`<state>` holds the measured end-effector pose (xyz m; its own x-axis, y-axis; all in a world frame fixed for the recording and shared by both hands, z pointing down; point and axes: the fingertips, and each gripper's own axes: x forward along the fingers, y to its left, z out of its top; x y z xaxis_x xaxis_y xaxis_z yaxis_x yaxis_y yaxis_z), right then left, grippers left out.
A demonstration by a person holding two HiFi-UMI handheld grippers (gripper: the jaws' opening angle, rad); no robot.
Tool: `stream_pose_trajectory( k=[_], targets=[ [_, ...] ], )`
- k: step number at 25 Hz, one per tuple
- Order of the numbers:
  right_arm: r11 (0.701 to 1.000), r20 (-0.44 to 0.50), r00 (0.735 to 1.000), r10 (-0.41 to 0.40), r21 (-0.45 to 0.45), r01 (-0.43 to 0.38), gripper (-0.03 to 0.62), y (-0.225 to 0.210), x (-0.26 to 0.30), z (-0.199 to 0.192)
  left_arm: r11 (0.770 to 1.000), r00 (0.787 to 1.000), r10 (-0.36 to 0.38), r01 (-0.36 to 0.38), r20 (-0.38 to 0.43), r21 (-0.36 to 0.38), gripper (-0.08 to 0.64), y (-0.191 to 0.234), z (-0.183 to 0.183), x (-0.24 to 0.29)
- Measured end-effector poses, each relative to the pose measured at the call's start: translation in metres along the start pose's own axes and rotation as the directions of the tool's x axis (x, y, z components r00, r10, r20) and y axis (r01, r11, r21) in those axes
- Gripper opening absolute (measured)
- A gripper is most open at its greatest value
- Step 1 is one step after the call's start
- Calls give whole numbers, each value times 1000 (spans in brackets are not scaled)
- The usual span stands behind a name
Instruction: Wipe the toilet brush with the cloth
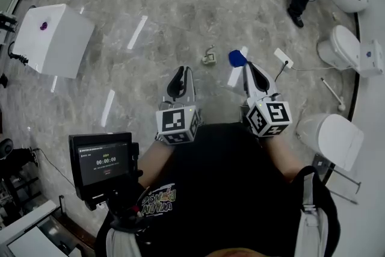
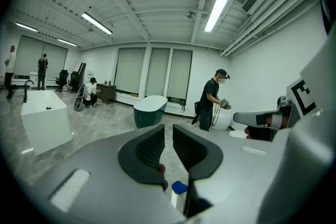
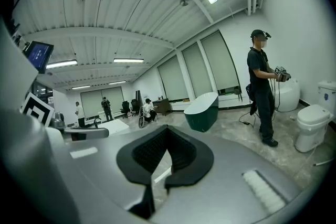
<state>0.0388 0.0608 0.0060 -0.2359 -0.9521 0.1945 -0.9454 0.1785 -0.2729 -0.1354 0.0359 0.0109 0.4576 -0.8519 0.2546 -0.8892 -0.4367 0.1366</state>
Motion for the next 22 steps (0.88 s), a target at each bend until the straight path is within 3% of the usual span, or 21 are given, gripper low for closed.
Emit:
stream_pose_trajectory(
  k=[7, 13, 22],
  targets=[
    [1000, 35, 999, 6, -5, -6, 2, 2, -8, 6, 1000, 1000, -13, 13, 0, 0, 51, -4, 0, -1],
    [1000, -9, 1000, -4, 8, 4, 2, 4, 23, 1, 999, 999, -23, 22, -23, -39, 51, 18, -2, 22],
    [1000, -20, 1000, -6, 15, 7, 3, 9, 20, -6, 997, 999, -25, 23, -29, -71, 51, 25, -15, 17]
  ],
)
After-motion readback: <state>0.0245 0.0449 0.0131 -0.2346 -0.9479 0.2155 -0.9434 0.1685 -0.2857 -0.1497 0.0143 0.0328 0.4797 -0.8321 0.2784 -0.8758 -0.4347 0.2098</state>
